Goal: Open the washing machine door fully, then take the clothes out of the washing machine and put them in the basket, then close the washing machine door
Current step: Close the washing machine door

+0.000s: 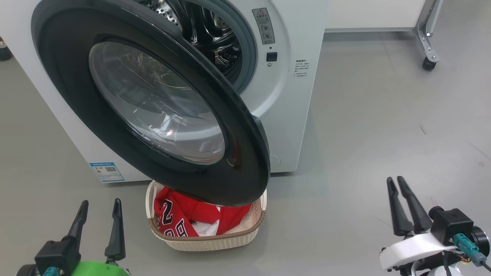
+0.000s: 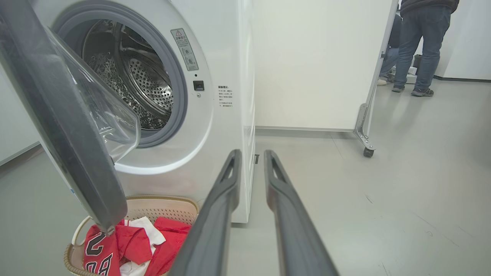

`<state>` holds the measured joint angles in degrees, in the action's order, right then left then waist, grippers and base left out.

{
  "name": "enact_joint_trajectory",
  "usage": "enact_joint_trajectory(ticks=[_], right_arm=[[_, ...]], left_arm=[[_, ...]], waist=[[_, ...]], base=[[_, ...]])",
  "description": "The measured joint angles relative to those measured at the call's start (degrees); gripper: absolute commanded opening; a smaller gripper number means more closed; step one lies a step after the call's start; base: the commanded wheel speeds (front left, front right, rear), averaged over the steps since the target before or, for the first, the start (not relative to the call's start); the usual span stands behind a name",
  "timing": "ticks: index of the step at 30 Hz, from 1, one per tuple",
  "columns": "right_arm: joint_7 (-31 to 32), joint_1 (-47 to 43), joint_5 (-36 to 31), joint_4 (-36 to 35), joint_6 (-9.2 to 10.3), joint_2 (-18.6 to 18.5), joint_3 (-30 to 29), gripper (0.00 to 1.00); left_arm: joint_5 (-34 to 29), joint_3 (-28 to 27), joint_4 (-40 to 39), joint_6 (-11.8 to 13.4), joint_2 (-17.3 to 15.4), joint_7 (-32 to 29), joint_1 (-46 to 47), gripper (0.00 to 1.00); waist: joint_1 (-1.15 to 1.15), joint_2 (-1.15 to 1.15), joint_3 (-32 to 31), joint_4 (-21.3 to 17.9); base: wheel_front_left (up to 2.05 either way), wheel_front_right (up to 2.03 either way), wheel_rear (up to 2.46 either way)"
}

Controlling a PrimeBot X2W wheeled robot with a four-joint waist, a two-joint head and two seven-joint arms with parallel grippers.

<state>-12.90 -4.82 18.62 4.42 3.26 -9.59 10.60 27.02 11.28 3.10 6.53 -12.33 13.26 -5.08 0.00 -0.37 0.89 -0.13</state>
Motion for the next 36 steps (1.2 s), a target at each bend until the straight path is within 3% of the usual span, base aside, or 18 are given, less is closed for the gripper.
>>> enact_joint_trajectory(ticks=[21, 27, 36], right_arm=[[0.58, 1.38, 0.66, 1.33, -0.15, -0.76, -1.07, 0.00], [0.82, 6.10, 1.20, 1.77, -0.48, -1.15, -1.68, 0.00], [0.73, 17.68, -0.08, -2.93, -2.65, -1.34, 0.32, 0.00]], left_arm=[[-1.63, 0.66, -0.16, 0.23, 0.89, 0.01, 0.02, 1.00], [-1.92, 1.13, -0.24, 0.23, 1.00, -0.01, 0.08, 1.00], [-2.52, 1.21, -0.54, 0.23, 1.13, -0.01, 0.55, 1.00]], waist=[[0.00, 0.00, 0.54, 1.28], [0.00, 0.00, 0.64, 3.07], [0.00, 0.00, 1.87, 5.24]], base=[[0.00, 0.00, 0.00], [0.00, 0.00, 0.00], [0.00, 0.00, 0.00]])
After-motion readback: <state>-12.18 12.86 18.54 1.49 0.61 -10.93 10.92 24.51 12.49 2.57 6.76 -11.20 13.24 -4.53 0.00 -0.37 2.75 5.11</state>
